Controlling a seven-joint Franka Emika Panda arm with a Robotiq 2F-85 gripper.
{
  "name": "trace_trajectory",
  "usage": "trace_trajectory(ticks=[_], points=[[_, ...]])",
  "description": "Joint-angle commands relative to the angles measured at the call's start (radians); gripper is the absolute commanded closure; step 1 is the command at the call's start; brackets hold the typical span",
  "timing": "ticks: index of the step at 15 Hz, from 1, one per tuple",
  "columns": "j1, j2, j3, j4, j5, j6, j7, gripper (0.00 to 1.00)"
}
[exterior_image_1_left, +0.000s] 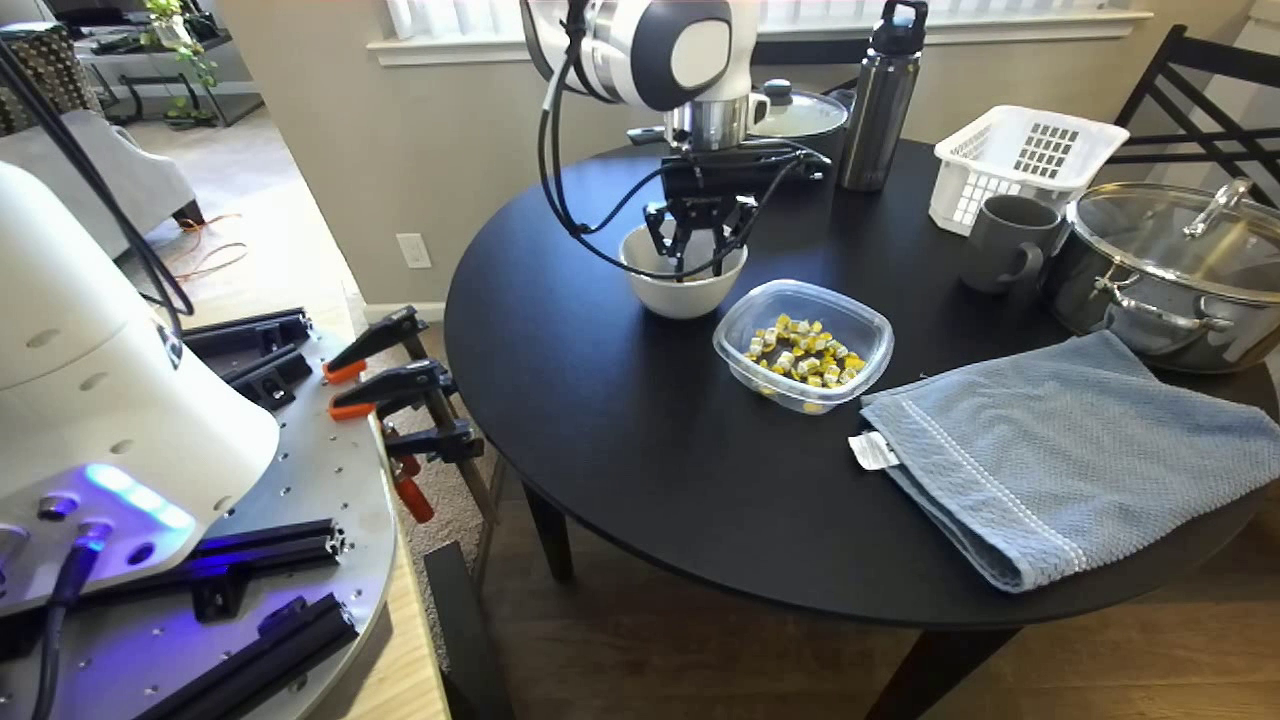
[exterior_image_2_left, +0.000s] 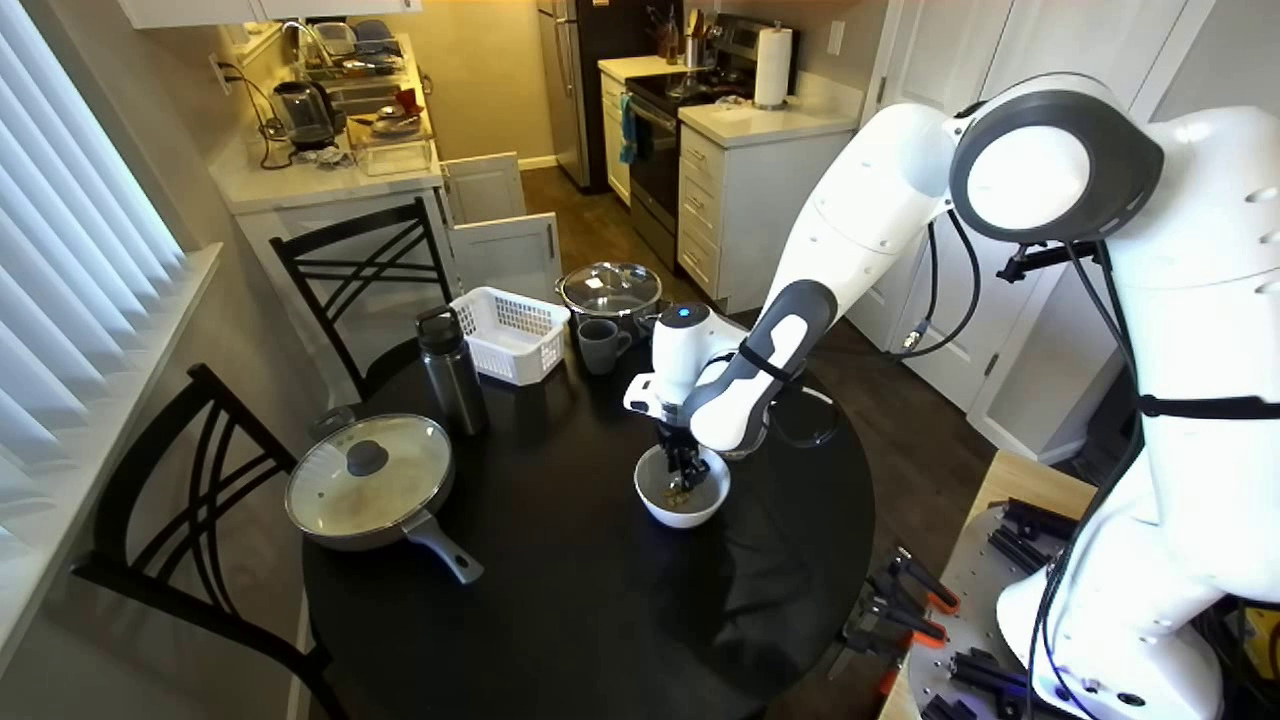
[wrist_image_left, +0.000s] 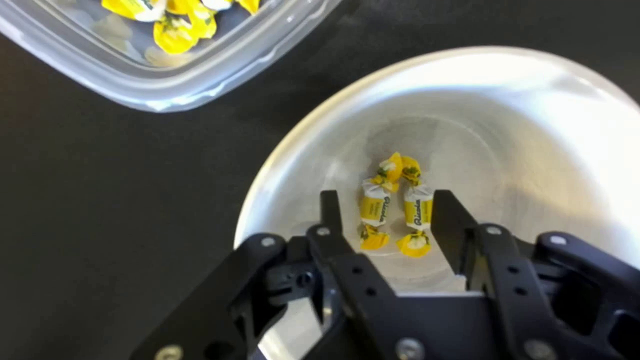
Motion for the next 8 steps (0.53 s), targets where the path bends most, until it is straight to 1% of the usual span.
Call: trace_trajectory(ticks=[1, 2, 4, 6, 8], points=[[0.009, 0.013, -0.013, 0.011, -0.027, 0.002, 0.023, 0.18], [0.009, 0.017, -0.015, 0.013, -0.029, 0.003, 0.023, 0.12], [0.010, 0.025, -0.017, 0.017, -0.031, 0.005, 0.024, 0.09], [0.013, 0.036, -0.020, 0.025, -0.034, 0.005, 0.027, 0.07], [0.017, 0.049, -0.027, 0.034, -0.040, 0.003, 0.030, 0.10]])
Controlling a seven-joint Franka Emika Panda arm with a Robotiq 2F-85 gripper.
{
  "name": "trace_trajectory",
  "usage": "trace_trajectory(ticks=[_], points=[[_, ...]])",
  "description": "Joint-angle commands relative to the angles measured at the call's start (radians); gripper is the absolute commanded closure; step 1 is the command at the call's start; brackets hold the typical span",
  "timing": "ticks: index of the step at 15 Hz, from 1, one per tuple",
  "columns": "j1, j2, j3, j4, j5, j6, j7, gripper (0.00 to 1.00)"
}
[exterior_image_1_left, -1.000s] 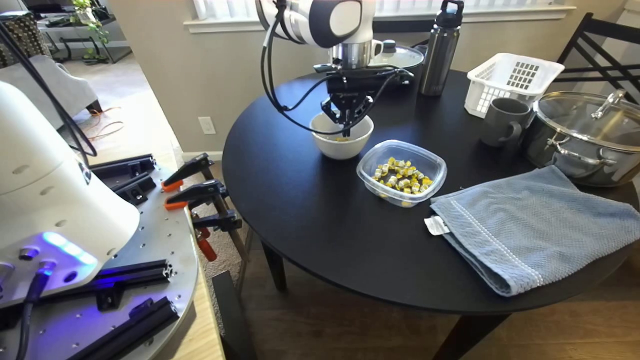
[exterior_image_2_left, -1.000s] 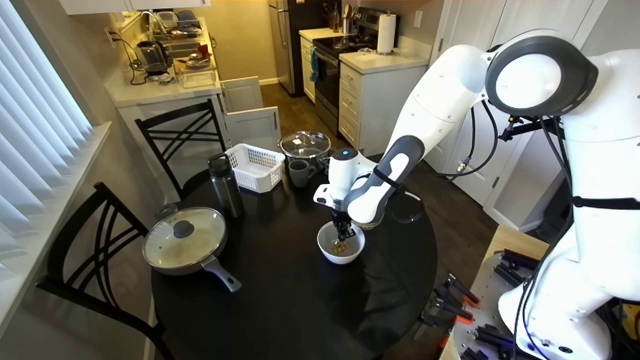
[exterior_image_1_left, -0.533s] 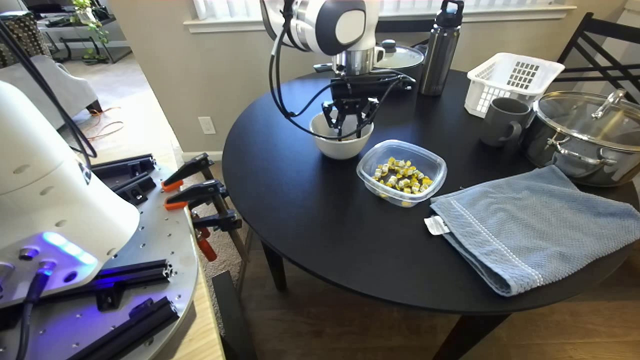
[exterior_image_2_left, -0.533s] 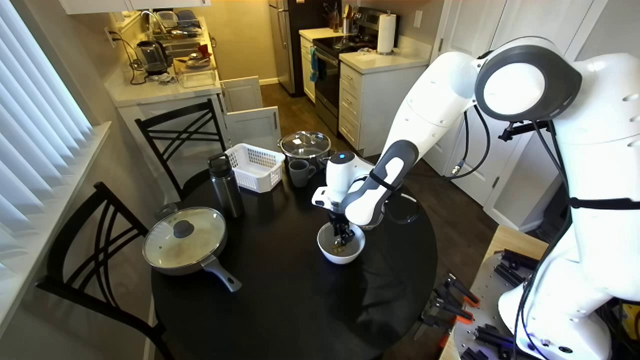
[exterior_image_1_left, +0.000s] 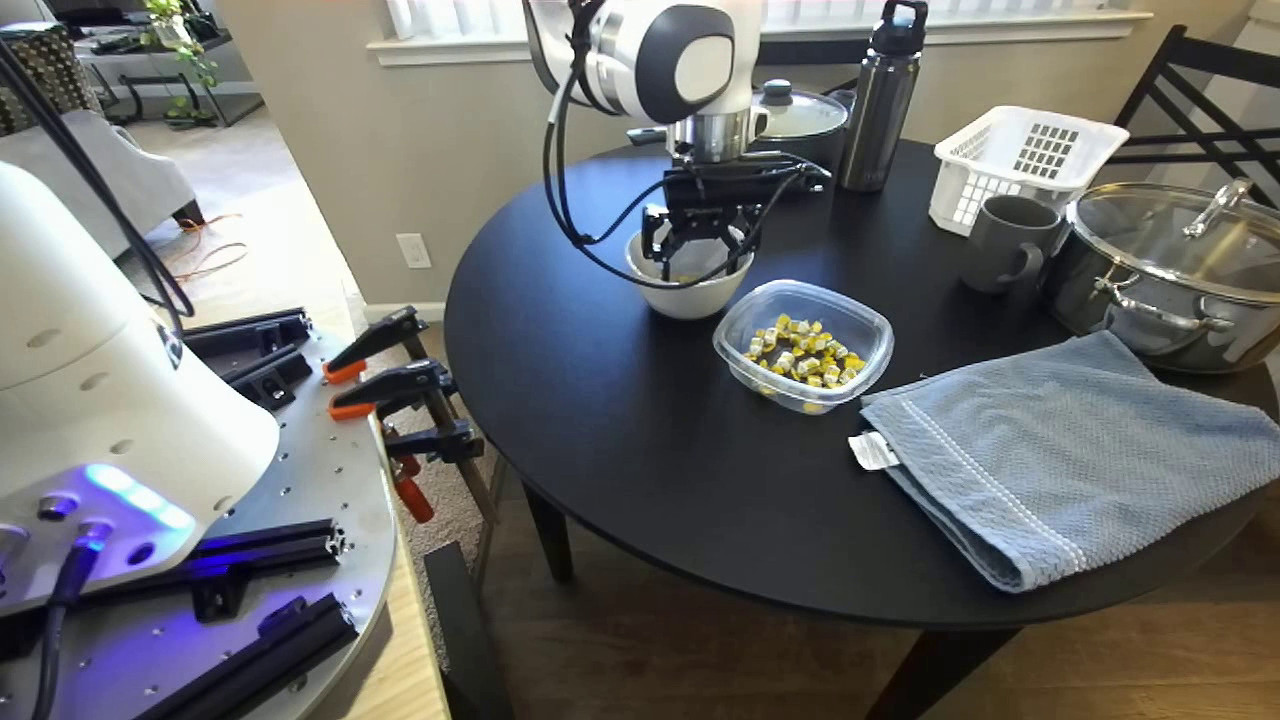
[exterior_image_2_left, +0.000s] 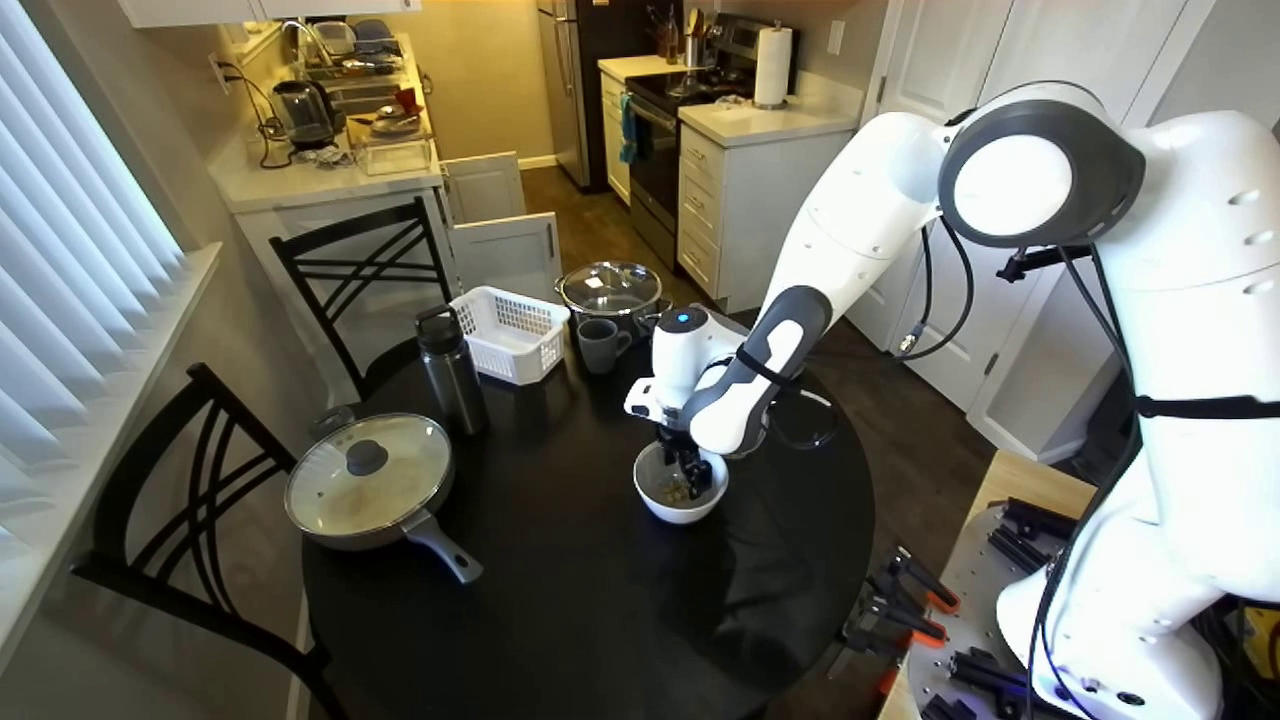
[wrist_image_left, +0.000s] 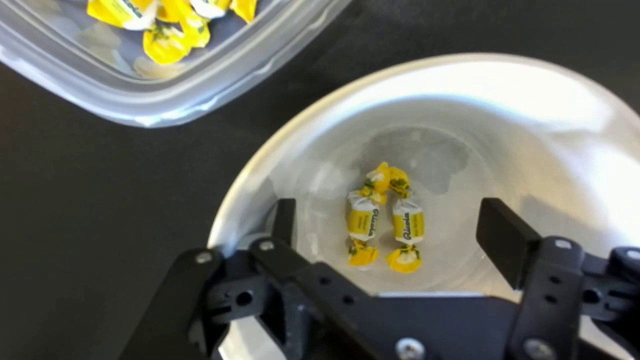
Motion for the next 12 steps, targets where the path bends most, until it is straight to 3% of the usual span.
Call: trace_trajectory(ticks=[1, 3, 4, 10, 12], points=[[0.019, 0.025, -0.024, 0.022, -0.036, 0.004, 0.031, 0.11], [0.022, 0.027, -0.027, 0.028, -0.047, 0.004, 0.034, 0.13], [0.023, 0.027, -0.028, 0.031, -0.051, 0.004, 0.036, 0.35], [0.039, 0.036, -0.049, 0.042, -0.069, 0.003, 0.044, 0.68], [0.034, 0.043, -0.048, 0.043, -0.066, 0.001, 0.042, 0.84]])
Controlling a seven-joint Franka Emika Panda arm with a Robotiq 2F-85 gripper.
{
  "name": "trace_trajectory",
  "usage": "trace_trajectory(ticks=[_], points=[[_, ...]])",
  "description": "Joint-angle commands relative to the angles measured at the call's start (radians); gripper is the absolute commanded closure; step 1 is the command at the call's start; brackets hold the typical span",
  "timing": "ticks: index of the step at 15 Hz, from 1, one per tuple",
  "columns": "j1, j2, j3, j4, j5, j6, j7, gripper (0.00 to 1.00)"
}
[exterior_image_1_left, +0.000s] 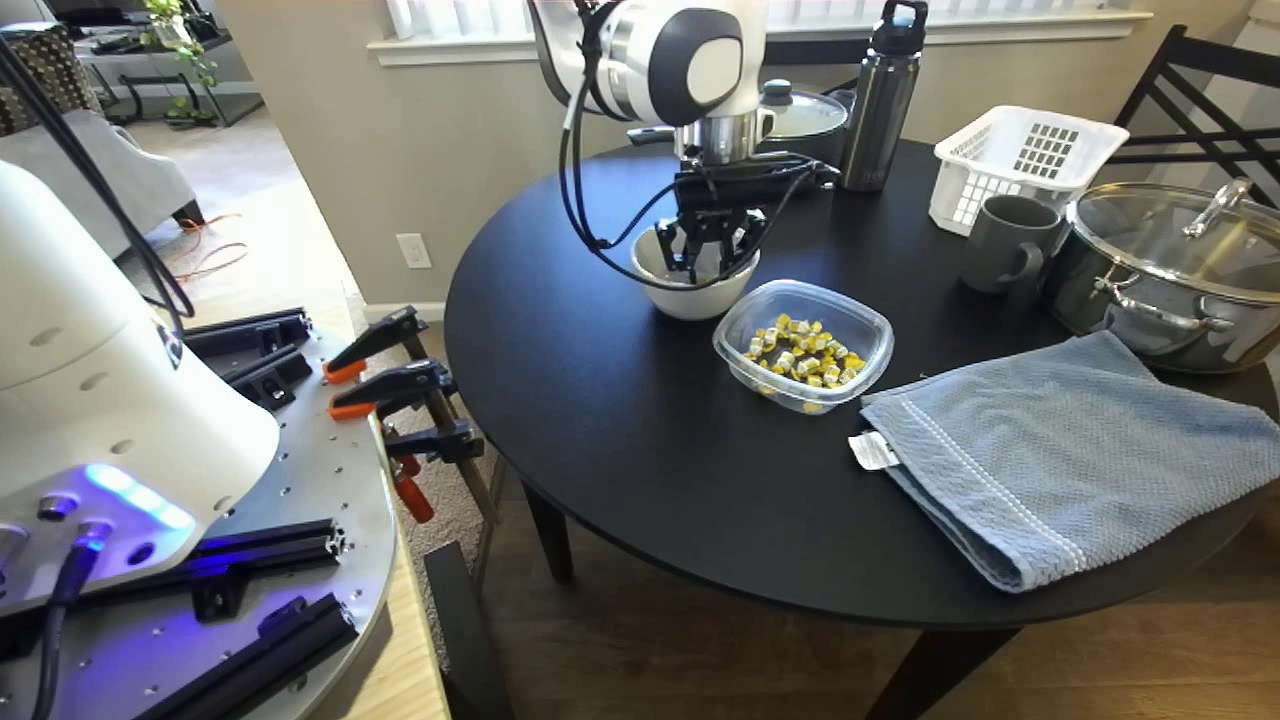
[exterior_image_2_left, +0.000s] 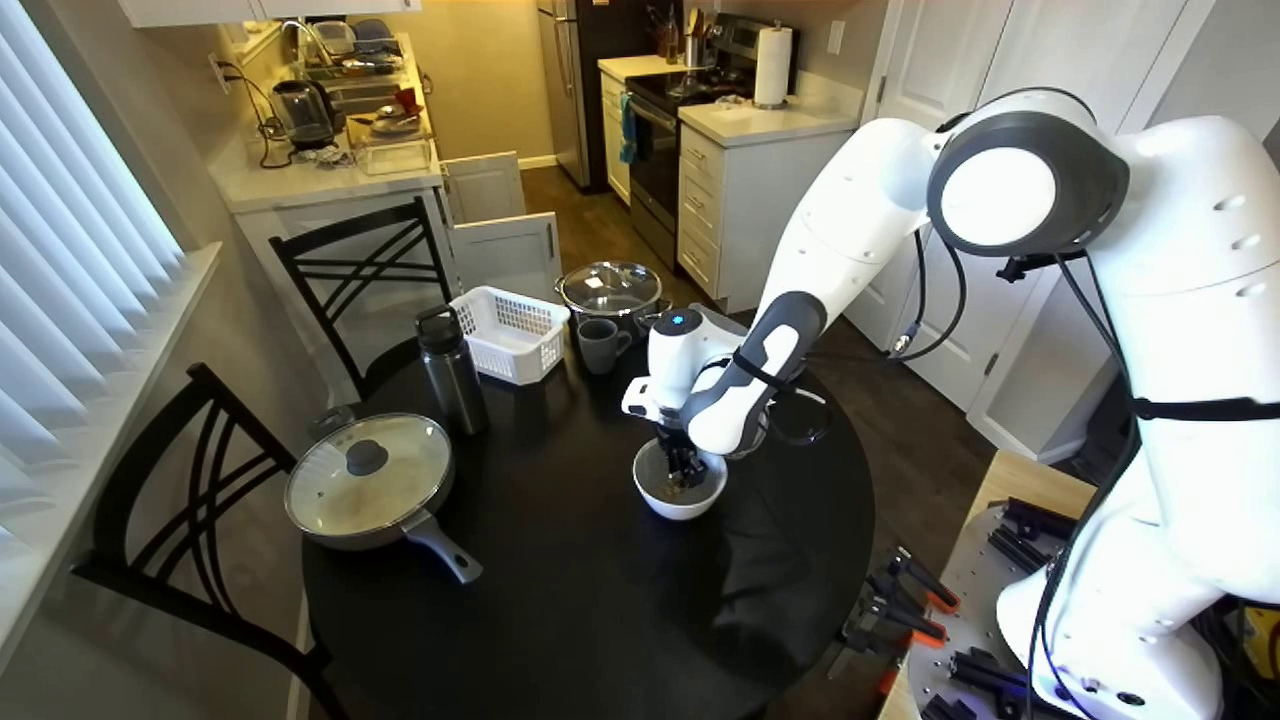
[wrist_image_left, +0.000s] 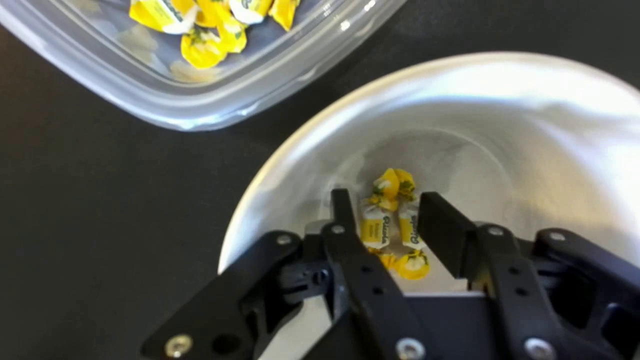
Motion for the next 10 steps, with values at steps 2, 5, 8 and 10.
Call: trace_trajectory(ticks=[2, 5, 8, 10], points=[[0.005, 0.017, -0.013, 0.006, -0.026, 0.003, 0.033, 0.82], [0.003, 0.015, -0.016, 0.004, -0.024, 0.004, 0.034, 0.83], [0.005, 0.017, -0.022, -0.002, -0.027, 0.006, 0.039, 0.82], [0.004, 0.017, -0.024, -0.004, -0.027, 0.007, 0.039, 0.85]])
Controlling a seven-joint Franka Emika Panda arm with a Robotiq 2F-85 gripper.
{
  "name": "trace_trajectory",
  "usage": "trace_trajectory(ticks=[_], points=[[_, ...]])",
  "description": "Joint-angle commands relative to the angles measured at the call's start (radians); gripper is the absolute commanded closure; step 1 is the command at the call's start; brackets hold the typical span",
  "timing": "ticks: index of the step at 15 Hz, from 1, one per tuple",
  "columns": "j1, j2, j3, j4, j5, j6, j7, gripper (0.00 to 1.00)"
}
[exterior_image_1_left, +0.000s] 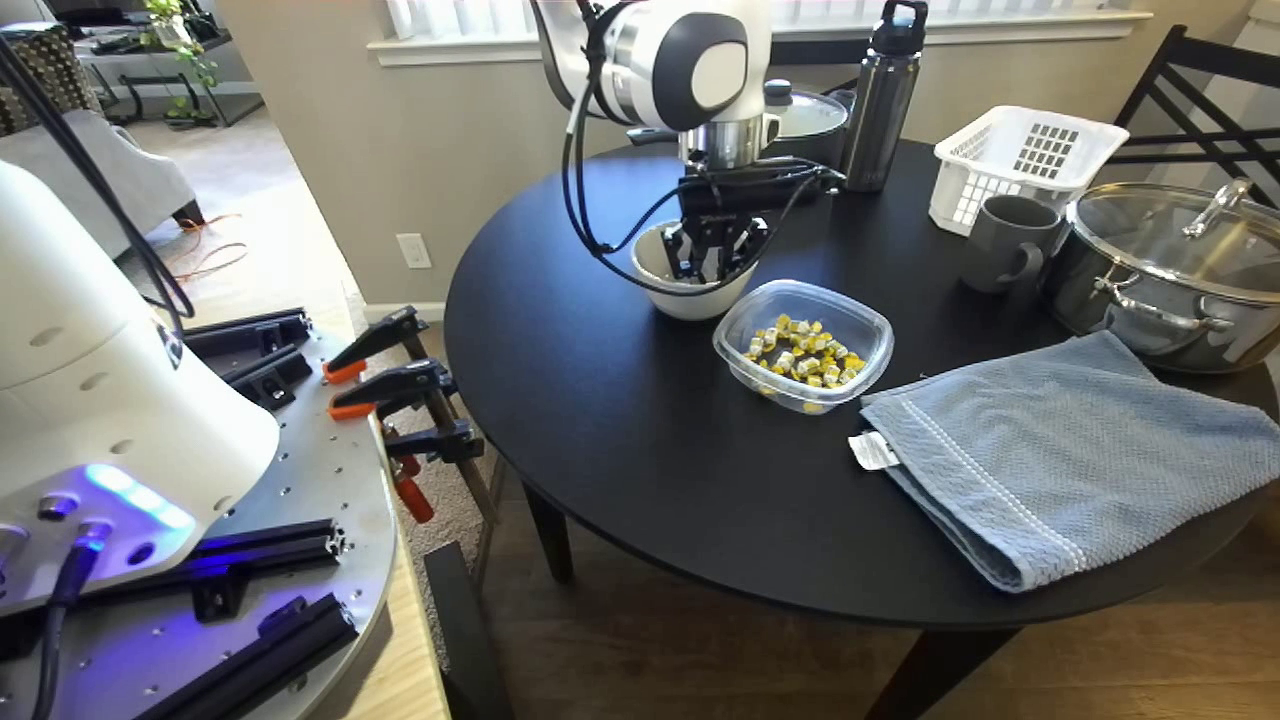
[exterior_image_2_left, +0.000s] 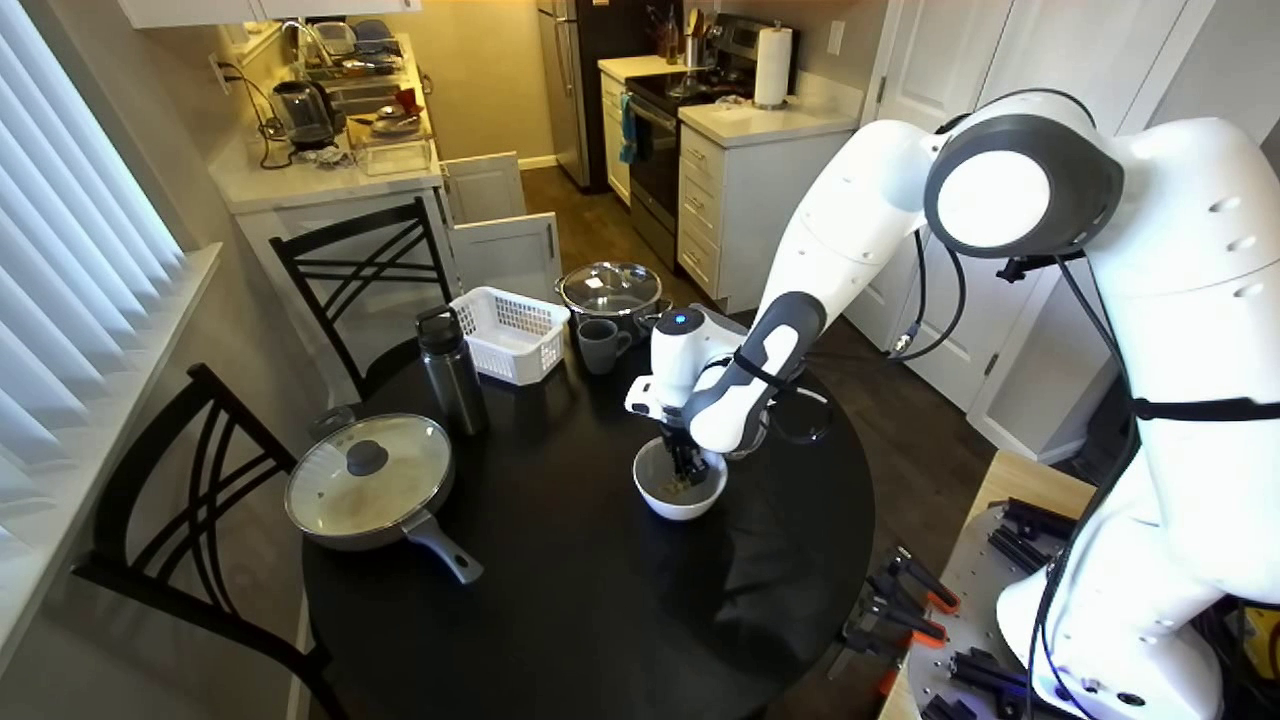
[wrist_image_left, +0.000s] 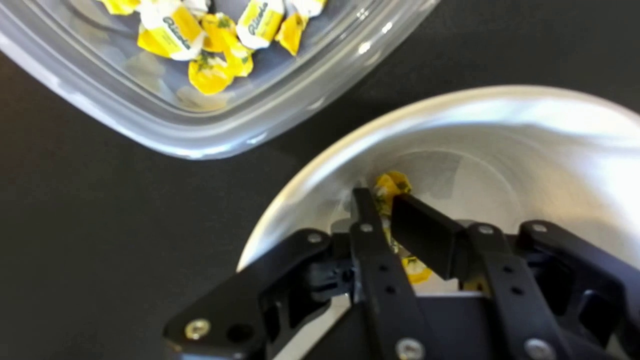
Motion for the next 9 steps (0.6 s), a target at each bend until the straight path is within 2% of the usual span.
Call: trace_trajectory(ticks=[1, 3, 9], points=[[0.003, 0.010, -0.009, -0.009, -0.026, 0.007, 0.035, 0.96], [0.000, 0.000, -0.009, -0.021, -0.026, 0.009, 0.034, 1.00], [-0.005, -0.026, -0.018, -0.054, -0.029, 0.014, 0.035, 0.99]])
